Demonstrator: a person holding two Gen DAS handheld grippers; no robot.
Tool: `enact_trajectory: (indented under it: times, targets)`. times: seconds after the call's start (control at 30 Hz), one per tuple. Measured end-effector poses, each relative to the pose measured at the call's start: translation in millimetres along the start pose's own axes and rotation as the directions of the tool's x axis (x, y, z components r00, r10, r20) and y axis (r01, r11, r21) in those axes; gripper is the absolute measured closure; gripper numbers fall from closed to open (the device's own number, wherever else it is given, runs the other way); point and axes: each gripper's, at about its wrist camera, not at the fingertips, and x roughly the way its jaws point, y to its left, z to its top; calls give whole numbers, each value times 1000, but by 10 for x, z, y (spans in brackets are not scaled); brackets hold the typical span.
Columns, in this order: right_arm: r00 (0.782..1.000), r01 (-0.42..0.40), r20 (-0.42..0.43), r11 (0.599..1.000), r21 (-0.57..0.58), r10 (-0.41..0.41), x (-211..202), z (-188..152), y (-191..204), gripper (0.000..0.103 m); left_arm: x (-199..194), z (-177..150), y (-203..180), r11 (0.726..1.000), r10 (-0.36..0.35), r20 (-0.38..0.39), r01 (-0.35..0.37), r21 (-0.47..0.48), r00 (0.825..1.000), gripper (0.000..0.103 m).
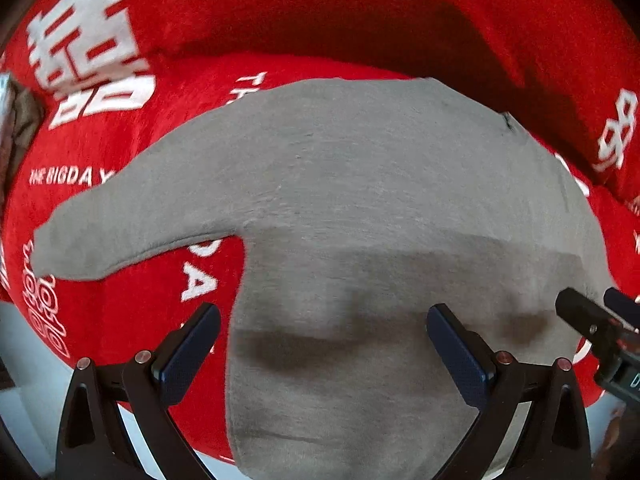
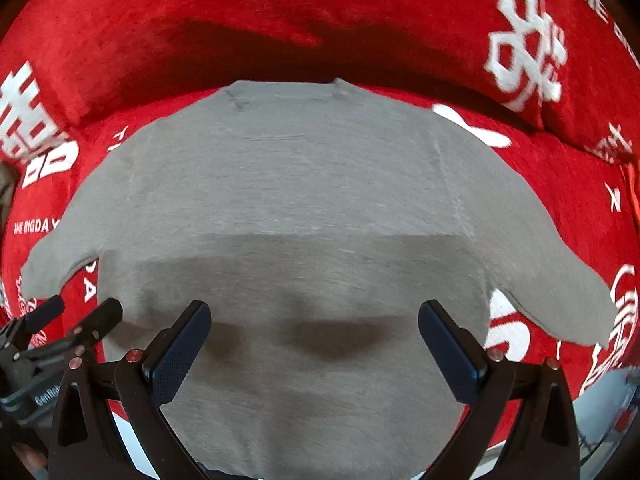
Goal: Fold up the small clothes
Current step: 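Grasp the sleeve end with the left gripper and lift it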
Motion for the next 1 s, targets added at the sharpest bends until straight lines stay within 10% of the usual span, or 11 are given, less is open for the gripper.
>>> enact_trajectory:
  times: [0.23, 0.5, 0.8, 1.0]
  targets:
    - [999, -15, -35, 997, -71, 12, 113, -10, 449, 0, 175, -45, 819, 984, -69, 79, 80, -156, 995, 0]
    - [997, -55, -67, 988, -146, 45, 247, -50, 932, 0, 516, -260, 2123, 908, -49, 125, 96, -408, 991, 0]
    - [993, -79, -107, 973, -217, 56, 369, -133, 1354, 0, 1105, -462, 2977, 690, -291, 283, 405, -599, 914, 0]
    - [991, -88, -117, 964, -251, 60, 424, -111, 1573, 0, 1165, -282, 3027, 587, -323, 395, 509, -630, 860, 0]
